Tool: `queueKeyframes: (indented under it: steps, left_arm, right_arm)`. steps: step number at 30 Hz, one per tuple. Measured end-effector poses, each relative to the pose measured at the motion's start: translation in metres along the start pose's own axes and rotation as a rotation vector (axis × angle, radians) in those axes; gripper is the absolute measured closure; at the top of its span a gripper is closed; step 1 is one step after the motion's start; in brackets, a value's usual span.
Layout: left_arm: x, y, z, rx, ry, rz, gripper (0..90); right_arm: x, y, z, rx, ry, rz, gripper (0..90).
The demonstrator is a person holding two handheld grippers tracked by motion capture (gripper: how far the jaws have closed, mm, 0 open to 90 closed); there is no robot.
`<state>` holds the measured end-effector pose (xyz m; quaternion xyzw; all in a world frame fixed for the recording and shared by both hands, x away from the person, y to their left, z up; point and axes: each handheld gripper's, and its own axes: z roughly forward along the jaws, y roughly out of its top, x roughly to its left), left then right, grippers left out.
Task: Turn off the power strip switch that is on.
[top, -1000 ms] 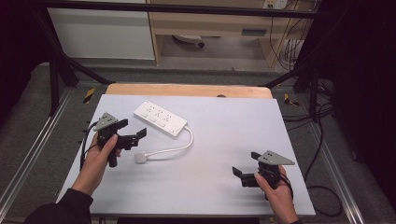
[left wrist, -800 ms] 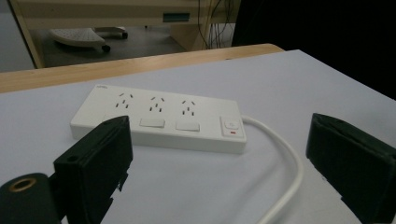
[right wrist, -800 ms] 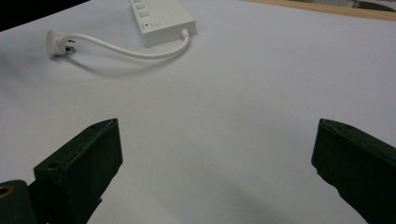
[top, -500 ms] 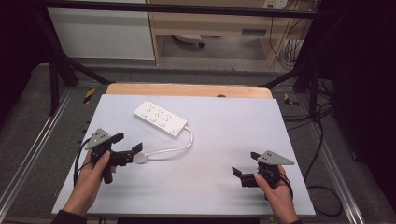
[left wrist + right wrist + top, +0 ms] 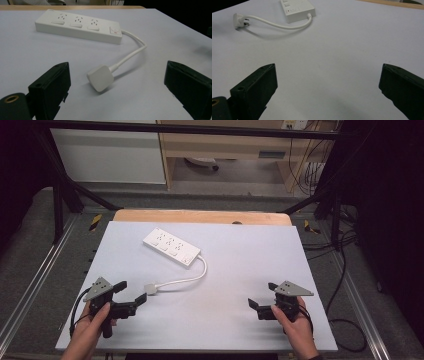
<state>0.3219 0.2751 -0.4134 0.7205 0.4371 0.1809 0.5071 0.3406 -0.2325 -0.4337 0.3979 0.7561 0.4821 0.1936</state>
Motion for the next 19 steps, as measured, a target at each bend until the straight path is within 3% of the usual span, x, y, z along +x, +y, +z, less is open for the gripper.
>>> queueKeyframes:
  steps: [8, 14, 19]
  left_arm:
    - [-0.01, -0.015, 0.0, 0.08, -0.039, 0.033, 6.9]
    - [-0.014, -0.025, -0.004, 0.119, -0.039, 0.036, 6.9]
    - [-0.015, -0.024, -0.006, 0.105, -0.024, 0.037, 6.9]
  right_arm:
    - [-0.003, -0.001, 0.002, 0.014, -0.018, 0.006, 2.4]
    - [-0.006, -0.003, 0.006, 0.042, -0.055, 0.012, 2.6]
    - [-0.012, -0.006, 0.012, 0.094, -0.134, 0.031, 2.8]
